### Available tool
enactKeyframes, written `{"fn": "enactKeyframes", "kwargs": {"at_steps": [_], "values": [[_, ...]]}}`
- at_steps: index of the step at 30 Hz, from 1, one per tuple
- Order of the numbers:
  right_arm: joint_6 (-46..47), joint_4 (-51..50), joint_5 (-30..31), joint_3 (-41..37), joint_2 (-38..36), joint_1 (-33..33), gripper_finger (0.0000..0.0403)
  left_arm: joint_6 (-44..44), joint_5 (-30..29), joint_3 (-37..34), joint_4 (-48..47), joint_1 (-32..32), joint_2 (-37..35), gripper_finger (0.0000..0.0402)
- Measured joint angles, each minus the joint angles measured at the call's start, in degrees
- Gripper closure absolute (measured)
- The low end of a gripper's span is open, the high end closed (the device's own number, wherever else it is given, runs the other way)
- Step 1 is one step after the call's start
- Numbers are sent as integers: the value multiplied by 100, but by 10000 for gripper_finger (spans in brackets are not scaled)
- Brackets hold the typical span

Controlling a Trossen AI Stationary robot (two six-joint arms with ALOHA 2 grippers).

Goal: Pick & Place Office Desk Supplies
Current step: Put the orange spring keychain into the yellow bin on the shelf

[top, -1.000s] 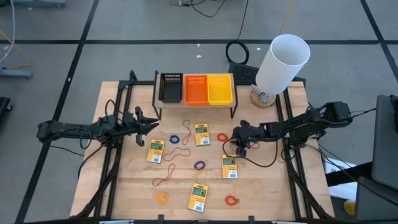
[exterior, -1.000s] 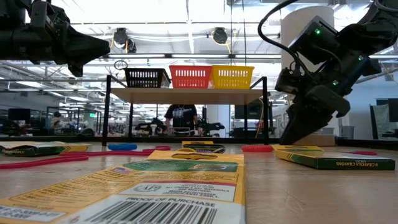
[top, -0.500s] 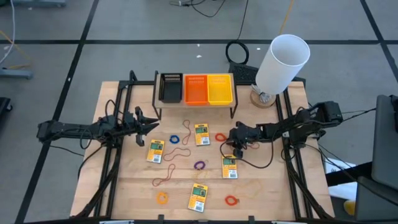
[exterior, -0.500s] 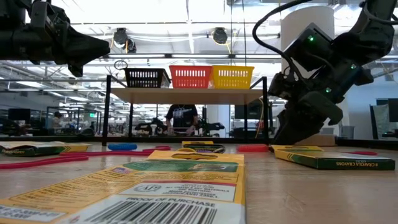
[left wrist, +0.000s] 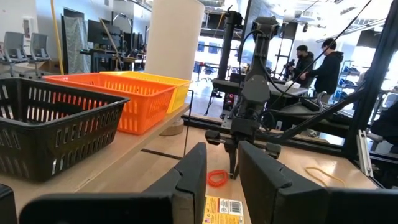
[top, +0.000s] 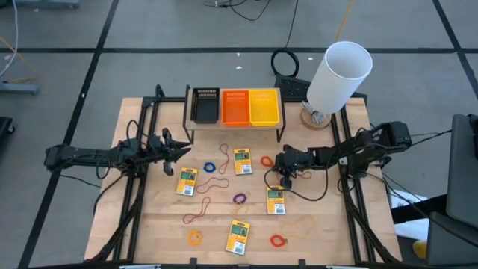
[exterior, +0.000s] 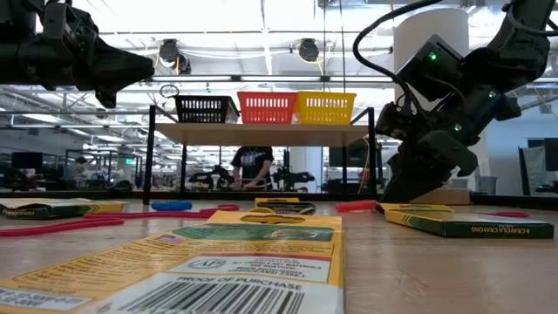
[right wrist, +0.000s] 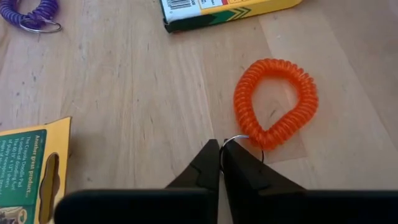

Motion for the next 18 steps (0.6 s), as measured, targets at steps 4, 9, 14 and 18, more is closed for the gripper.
{"fn": "enactKeyframes", "kwargs": {"at_steps": [4,9,14,18], "values": [[-25,138,-2,-9,7,0,400,0,0,0,2,2,-2,321],[-96,313,160,-13,-95,26,402,-2,0,0,2,2,-2,321],[-168,475,291,-12,-439,147,402,-20,-17,0,-47,-1,1,321],[-169,770,289,-11,-817,262,402,-37,-139,2,-91,1,1,321]]}}
